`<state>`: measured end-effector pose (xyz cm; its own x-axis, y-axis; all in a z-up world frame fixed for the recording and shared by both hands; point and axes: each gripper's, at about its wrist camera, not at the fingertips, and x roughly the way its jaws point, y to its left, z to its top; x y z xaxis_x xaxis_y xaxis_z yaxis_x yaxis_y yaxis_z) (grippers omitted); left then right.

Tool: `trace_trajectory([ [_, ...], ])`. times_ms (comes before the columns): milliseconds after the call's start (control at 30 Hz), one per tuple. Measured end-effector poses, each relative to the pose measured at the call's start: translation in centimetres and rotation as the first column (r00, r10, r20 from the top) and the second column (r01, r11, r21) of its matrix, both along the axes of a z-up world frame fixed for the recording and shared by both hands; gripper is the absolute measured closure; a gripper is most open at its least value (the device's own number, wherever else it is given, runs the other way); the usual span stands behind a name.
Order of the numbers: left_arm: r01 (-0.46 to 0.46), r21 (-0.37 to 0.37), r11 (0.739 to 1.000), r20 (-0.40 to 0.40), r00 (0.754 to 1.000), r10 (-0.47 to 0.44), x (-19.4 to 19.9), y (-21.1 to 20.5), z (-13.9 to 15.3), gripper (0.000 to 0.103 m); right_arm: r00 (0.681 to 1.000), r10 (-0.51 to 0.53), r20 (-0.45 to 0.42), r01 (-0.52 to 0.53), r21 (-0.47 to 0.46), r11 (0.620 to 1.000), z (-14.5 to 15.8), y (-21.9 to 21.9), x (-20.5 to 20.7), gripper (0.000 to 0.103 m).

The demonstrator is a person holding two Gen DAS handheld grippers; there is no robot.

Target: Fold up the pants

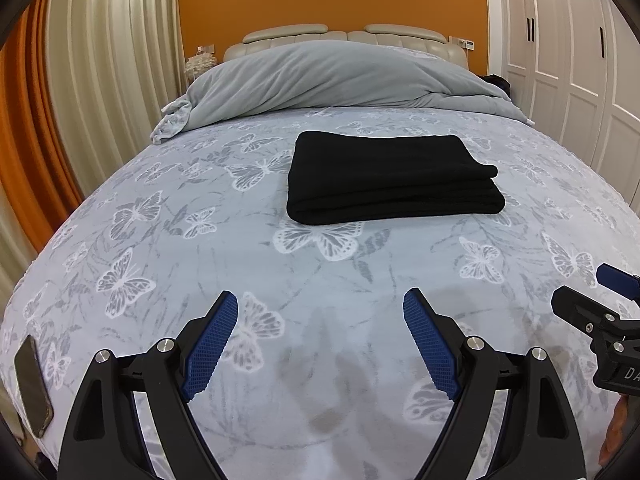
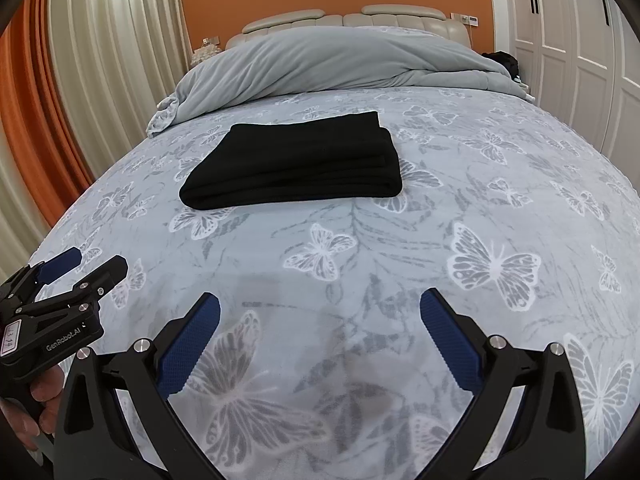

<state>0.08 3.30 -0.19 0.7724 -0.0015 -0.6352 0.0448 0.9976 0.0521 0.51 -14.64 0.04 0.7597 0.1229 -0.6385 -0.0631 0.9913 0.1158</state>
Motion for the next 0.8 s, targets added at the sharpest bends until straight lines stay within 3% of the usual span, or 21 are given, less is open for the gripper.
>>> trace_trajectory([
  [500,-0.003,0.004,1.000,-0.008,1.000,0.003,0.3,0.1,-0.5,0.021,1.000,0.002,-0.003,-0.002,0.003,1.000,-0.3,-0.2,0.0,0.005],
  [800,-0.005,-0.025,1.000,-0.078,0.997,0.003,1.0,0.4,-1.1,0.021,1.000,0.004,-0.003,-0.004,0.001,1.000,-0.5,-0.3,-0.1,0.005],
])
